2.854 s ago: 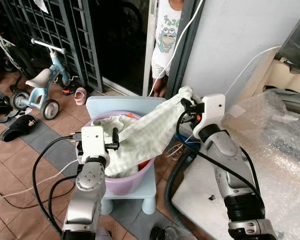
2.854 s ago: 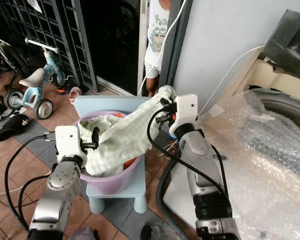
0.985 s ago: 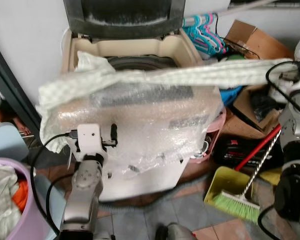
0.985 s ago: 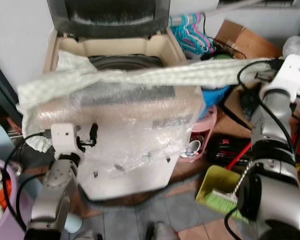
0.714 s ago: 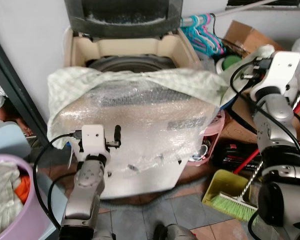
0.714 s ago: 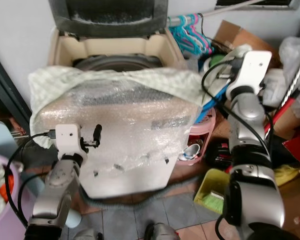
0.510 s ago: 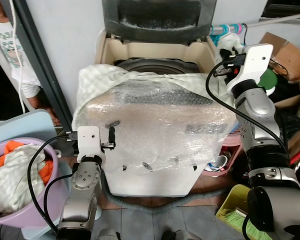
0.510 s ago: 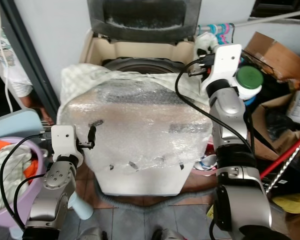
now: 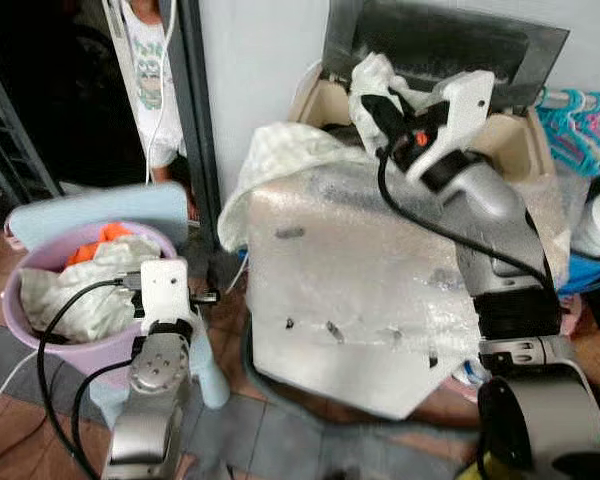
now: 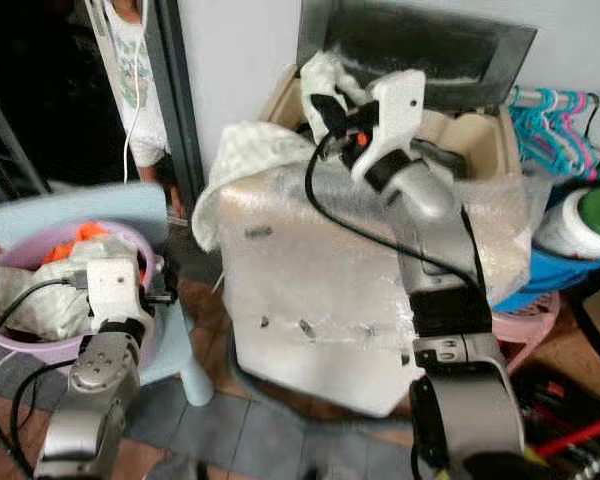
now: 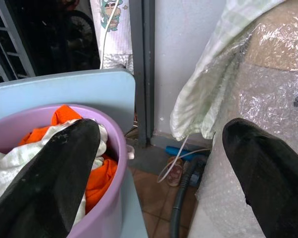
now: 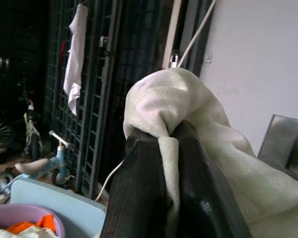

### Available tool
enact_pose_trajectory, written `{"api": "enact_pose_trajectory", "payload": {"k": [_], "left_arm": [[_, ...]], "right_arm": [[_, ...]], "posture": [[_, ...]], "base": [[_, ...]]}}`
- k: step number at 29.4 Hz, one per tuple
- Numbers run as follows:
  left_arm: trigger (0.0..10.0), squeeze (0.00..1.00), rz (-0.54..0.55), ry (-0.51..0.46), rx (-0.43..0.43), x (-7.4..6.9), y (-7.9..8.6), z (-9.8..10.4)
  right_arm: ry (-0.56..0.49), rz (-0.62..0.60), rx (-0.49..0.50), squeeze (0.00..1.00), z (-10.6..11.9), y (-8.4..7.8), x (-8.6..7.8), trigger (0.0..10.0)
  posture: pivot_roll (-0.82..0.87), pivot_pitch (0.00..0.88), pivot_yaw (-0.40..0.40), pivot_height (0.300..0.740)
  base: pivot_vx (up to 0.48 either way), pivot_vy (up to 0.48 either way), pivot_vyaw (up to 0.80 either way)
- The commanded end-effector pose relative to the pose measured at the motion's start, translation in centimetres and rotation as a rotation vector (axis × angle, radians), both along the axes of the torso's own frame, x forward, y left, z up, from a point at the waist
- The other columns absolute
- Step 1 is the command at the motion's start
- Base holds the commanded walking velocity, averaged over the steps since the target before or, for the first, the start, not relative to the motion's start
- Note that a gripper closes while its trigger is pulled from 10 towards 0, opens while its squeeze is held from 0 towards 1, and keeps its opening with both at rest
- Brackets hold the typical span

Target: Clothes washing

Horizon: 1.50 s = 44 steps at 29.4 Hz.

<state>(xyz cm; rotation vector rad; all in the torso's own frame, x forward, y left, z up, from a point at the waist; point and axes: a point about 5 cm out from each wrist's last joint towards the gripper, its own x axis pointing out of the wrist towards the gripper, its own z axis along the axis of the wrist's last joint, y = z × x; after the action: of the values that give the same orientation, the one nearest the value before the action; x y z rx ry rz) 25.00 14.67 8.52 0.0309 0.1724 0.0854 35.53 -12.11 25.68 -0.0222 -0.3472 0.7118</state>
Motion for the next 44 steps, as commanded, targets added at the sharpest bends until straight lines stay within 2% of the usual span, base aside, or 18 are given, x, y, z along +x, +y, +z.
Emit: {"api": "enact_pose_trajectory", "payload": {"k": [1, 3, 6, 12, 19, 22, 23, 25, 28, 29, 30, 31, 32, 33, 37, 39, 42, 44], "left_arm": [[10.0, 0.0, -0.027, -0.005, -0.007, 0.5, -0.9, 0.4], [10.0, 0.0, -0.031, -0.007, -0.014, 0.5, -0.9, 0.4], [10.0, 0.0, -0.05, -0.016, -0.01, 0.4, -1.0, 0.4], [10.0, 0.0, -0.058, -0.02, -0.022, 0.4, -1.1, 0.5], [10.0, 0.0, -0.058, -0.019, -0.022, 0.4, -1.0, 0.5], [10.0, 0.0, -0.059, -0.011, -0.026, 0.4, -0.9, 0.4], [10.0, 0.0, -0.059, -0.011, -0.026, 0.4, -0.9, 0.4], [10.0, 0.0, -0.06, -0.001, -0.019, 0.5, -1.0, 0.3], [10.0, 0.0, -0.059, -0.009, -0.025, 0.5, -1.0, 0.4], [10.0, 0.0, -0.055, -0.01, -0.027, 0.5, -1.0, 0.4], [10.0, 0.0, -0.052, -0.01, -0.027, 0.5, -1.0, 0.4], [10.0, 0.0, -0.045, -0.007, -0.029, 0.4, -0.9, 0.3], [10.0, 0.0, -0.045, -0.007, -0.029, 0.4, -0.9, 0.3], [10.0, 0.0, -0.043, -0.006, -0.03, 0.3, -0.9, 0.3], [10.0, 0.0, -0.045, -0.003, -0.029, 0.2, -0.9, 0.3], [10.0, 0.0, -0.047, 0.001, -0.029, 0.2, -0.8, 0.2], [10.0, 0.0, -0.053, 0.005, -0.029, 0.2, -0.8, 0.2], [10.0, 0.0, -0.065, 0.006, -0.026, 0.3, -1.0, 0.1]], "right_arm": [[-0.003, 0.005, -0.086, 0.0, 0.3, 0.1, 0.5, 10.0], [0.017, -0.028, -0.091, 0.0, 0.1, -0.2, 1.1, 10.0], [0.04, -0.11, -0.192, 0.0, -0.6, -0.6, 2.2, 10.0], [0.054, -0.231, -0.146, 0.0, 0.1, -1.6, 3.4, 10.0], [0.022, -0.265, -0.196, 0.0, -0.2, -1.5, 3.9, 10.0], [-0.071, -0.4, -0.226, 0.0, 2.6, -2.9, 5.0, 10.0], [-0.071, -0.4, -0.226, 0.0, 2.6, -2.9, 5.0, 10.0], [-0.143, -0.72, -0.098, 0.0, 7.2, -6.9, 5.6, 10.0], [-0.209, -0.848, -0.044, 0.0, 9.4, -8.9, 5.2, 10.0], [-0.214, -0.894, -0.028, 0.34, 9.7, -9.8, 5.0, 10.0], [-0.214, -0.924, -0.018, 1.0, 9.9, -10.3, 4.9, 10.0], [-0.139, -0.871, -0.062, 1.0, 7.8, -10.2, 5.3, 10.0], [-0.139, -0.871, -0.062, 1.0, 7.8, -10.2, 5.3, 10.0], [-0.058, -0.826, -0.165, 1.0, 5.0, -9.7, 5.6, 10.0], [0.032, -0.785, -0.215, 1.0, 1.8, -9.7, 5.6, 10.0], [0.076, -0.676, -0.335, 1.0, -0.8, -9.0, 5.4, 10.0], [0.091, -0.609, -0.321, 1.0, -1.4, -8.7, 5.1, 10.0], [0.059, -0.525, -0.249, 1.0, -1.1, -8.5, 4.5, 10.0]], "posture": [[0.04, 0.0, -0.052, 0.74], [0.04, 0.0, -0.052, 0.74], [0.04, 0.0, -0.054, 0.74], [0.04, 0.0, -0.054, 0.74], [0.04, 0.0, -0.042, 0.74], [0.03, 0.0, -0.038, 0.74], [0.03, 0.0, -0.038, 0.74], [0.04, 0.0, -0.041, 0.74], [0.04, 0.0, -0.041, 0.74], [0.04, 0.0, -0.048, 0.74], [0.04, 0.0, -0.048, 0.74], [0.05, 0.0, -0.052, 0.74], [0.05, 0.0, -0.052, 0.74], [0.05, 0.0, -0.051, 0.74], [0.05, 0.0, -0.049, 0.74], [0.04, 0.0, -0.042, 0.74], [0.04, 0.0, -0.038, 0.74], [0.03, 0.0, -0.033, 0.74]], "base": [[0.0, 0.0, 0.0], [0.0, 0.0, 0.0], [0.0, 0.0, 0.0], [0.337, 0.0, 0.0], [0.338, 0.0, 0.0], [0.29, 0.0, 0.0], [0.27, 0.0, 0.0], [0.127, 0.0, 0.0], [0.0, 0.0, 0.0], [0.0, 0.0, 0.0], [0.0, 0.0, 0.0], [0.0, 0.0, 0.0], [0.0, 0.0, 0.0], [0.0, 0.0, 0.0], [0.0, 0.0, 0.0], [0.0, 0.0, 0.0], [0.0, 0.0, 0.0], [0.0, 0.0, 0.0]]}}
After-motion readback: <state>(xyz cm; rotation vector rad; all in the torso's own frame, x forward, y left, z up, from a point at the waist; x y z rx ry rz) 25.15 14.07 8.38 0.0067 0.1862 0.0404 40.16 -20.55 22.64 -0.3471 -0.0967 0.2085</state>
